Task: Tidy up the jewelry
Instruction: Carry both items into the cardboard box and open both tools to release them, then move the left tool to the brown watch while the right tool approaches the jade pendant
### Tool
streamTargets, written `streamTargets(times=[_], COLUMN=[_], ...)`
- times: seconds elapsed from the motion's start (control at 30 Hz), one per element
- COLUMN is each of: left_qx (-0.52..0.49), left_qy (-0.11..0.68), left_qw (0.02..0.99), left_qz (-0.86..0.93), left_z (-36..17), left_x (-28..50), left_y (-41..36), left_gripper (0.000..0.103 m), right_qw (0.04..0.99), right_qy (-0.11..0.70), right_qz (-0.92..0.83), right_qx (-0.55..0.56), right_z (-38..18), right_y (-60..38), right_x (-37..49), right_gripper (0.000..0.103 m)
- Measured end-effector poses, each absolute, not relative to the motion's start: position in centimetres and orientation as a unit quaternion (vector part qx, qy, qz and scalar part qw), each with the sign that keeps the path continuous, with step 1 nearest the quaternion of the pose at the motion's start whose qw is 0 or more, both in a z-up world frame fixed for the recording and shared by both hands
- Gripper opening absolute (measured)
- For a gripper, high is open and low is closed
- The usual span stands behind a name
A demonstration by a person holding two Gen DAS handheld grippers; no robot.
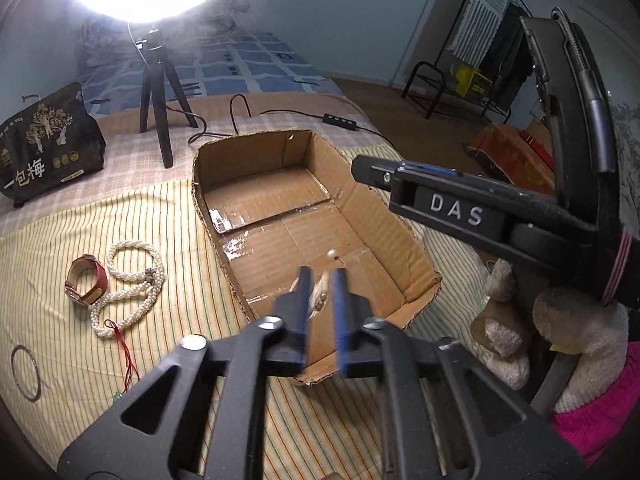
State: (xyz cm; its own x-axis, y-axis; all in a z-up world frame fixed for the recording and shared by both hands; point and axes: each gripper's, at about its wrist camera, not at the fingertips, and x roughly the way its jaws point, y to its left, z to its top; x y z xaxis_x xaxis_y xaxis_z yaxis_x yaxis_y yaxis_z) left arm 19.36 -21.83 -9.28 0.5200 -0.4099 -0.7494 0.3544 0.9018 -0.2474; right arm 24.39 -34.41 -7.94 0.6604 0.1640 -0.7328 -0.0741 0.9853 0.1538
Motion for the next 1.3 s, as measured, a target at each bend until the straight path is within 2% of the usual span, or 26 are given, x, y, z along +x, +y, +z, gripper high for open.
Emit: streamTargets(times=[0.03, 0.07, 0.3, 0.37, 0.87, 1.3], left_qx=[-0.033, -0.034, -0.035, -0.033, -0.033, -0.059], left_qy=[0.436, 0.431, 0.435, 0.437, 0.428, 0.415], left_qw=[0.873, 0.875, 0.874, 0.874, 0.881, 0.898], left_qz=[-0.219, -0.218, -0.211, -0.209, -0.196, -0.135], left_z=[-9.2, -9.1, -9.0, -9.1, -7.8, -6.3], left_x=[19.3, 19.2, 19.2, 19.2, 17.9, 17.6], left_y=[-21.7, -21.6, -21.0, -20.9, -18.3, -9.8], left_gripper=[0.050, 0.054, 0.057, 0.057, 0.058, 0.058], right_qw=[0.910, 0.912, 0.918, 0.919, 0.923, 0.930], right_qy=[0.405, 0.402, 0.389, 0.388, 0.378, 0.363], right_qz=[0.061, 0.055, 0.019, 0.010, -0.009, 0.031], right_qx=[0.057, 0.060, 0.069, 0.070, 0.067, 0.054], right_z=[-7.9, -7.8, -7.3, -7.3, -6.3, -4.5], right_y=[-34.6, -34.8, -35.8, -35.9, -35.6, -31.5], right_x=[24.4, 24.3, 24.1, 24.1, 22.6, 19.3], right_gripper=[0.064, 0.073, 0.097, 0.100, 0.101, 0.101])
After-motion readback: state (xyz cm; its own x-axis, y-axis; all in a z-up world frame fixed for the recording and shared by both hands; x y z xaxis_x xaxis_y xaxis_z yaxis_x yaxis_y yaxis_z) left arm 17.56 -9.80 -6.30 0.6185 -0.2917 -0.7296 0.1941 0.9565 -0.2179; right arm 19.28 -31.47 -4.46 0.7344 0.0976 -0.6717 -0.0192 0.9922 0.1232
